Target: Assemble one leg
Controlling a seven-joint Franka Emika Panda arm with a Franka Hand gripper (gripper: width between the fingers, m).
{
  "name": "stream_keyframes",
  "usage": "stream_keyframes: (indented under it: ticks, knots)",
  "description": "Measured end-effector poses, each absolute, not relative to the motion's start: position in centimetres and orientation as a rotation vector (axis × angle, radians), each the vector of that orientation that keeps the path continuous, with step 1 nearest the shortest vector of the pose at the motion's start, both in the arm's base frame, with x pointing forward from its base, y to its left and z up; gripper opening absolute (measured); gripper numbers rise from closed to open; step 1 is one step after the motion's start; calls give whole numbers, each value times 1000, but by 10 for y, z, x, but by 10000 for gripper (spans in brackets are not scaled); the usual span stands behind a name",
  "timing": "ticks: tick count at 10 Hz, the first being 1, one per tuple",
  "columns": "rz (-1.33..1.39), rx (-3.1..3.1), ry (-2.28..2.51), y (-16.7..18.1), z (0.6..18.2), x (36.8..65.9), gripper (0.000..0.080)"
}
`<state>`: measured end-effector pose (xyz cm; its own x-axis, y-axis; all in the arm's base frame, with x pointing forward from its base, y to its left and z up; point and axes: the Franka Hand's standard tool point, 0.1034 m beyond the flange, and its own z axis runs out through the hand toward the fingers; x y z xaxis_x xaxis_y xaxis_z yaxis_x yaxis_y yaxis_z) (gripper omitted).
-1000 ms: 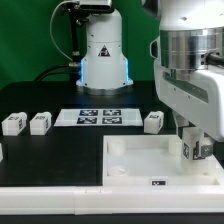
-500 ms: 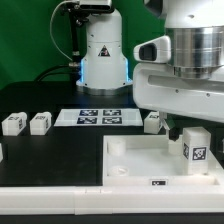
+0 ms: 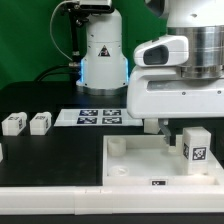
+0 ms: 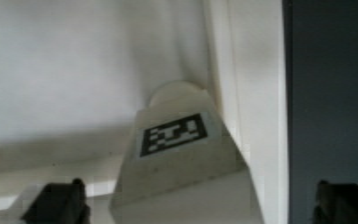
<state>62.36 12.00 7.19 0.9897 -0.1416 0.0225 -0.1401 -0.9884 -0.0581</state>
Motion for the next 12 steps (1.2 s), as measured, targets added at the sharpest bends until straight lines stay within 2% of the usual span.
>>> stream_keyframes:
  ticks: [1,2,3,6,12]
  knots:
    - [-41,-3077,219,120,72,624,522]
    - [-41,-3078,220,119,72,624,383]
    - [-41,-3079,224,118,72,624,292]
    - [-38,-3070,314,117,72,624,292]
    - [-38,-2874,1269,86,72,623,308]
